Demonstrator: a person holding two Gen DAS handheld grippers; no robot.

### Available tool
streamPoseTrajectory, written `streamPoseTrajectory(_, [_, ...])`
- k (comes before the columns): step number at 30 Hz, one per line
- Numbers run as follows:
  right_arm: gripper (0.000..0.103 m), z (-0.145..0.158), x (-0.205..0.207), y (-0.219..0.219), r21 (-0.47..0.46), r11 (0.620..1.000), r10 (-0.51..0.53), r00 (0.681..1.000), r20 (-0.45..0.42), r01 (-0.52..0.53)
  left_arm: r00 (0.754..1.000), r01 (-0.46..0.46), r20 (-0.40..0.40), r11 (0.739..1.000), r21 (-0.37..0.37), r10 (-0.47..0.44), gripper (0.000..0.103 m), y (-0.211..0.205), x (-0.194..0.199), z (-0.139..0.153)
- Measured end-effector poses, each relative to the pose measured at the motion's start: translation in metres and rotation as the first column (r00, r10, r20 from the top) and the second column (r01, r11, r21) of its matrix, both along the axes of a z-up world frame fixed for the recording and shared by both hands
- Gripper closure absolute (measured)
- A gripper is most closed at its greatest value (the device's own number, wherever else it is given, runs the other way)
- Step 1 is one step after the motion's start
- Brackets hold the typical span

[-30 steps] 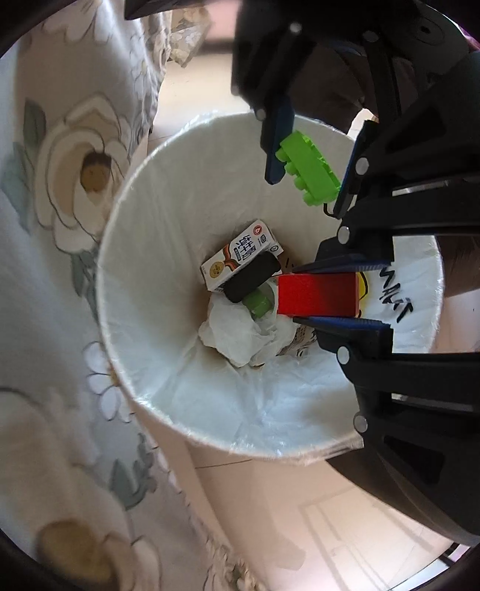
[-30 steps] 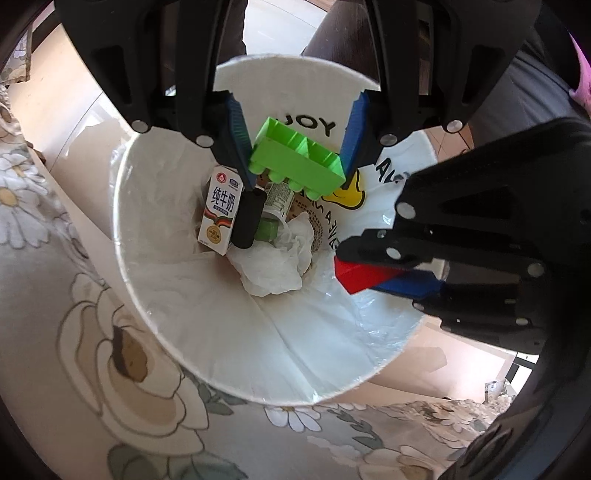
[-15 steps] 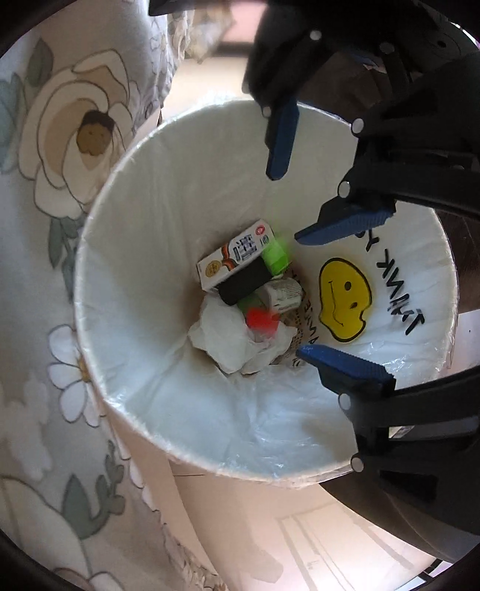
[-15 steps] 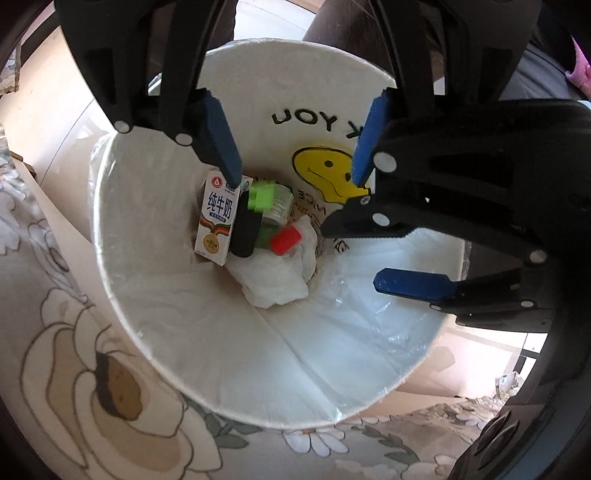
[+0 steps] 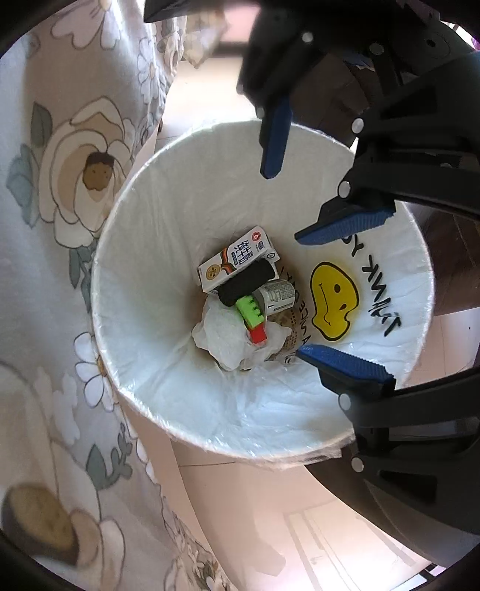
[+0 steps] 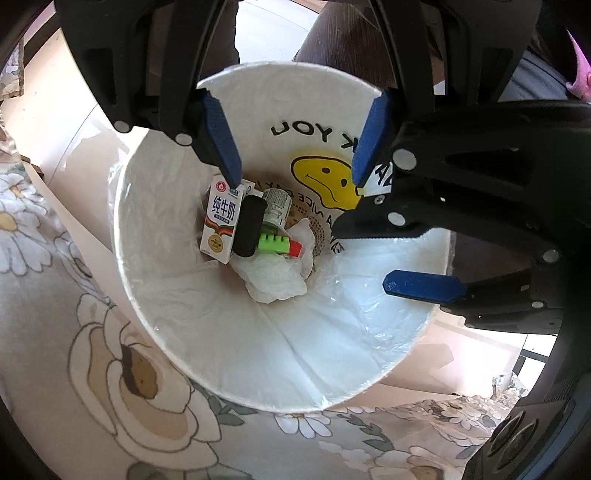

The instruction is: Collect trash

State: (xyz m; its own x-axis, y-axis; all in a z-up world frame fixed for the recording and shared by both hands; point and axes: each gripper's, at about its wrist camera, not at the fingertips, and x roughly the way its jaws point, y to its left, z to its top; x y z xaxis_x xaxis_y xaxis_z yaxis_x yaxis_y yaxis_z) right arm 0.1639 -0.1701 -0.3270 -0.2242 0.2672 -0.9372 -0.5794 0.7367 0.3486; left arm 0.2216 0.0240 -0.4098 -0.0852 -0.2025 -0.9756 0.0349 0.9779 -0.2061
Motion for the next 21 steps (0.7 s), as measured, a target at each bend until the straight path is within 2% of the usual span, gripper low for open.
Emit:
streamPoseTrajectory(5, [0.04,0.02,-0.005,-0.005,-0.004,1.0,0.004,0.999,0.039,-0.004,0.999,0.001,0.04,1.0,0.029,-0.002,0.045,0.002,-0.007,0.022])
streamPoseTrajectory(12, [0.041,0.069,-0.015,-0.012,-0.019,0.999,0.035,0.989,0.147,-0.033,0.993,-0.009,0.121,0.999,0.033,0.005,0.045,0.006,-0.025,0.069])
streamPoseTrajectory(16, [0.04,0.098,-0.02,-0.02,-0.029,0.999,0.027,0.978,0.207,-0.021,0.983,0.008,0.182,0.999,0.046,-0.017,0.045,0.004,-0.036,0.104])
streamPoseTrajectory(21, [0.032,0.149,-0.023,-0.039,0.0,1.0,-0.028,0.958,0.287,0.029,0.96,-0.013,0.279,0.998,0.066,-0.006,0.044,0.009,-0.048,0.155])
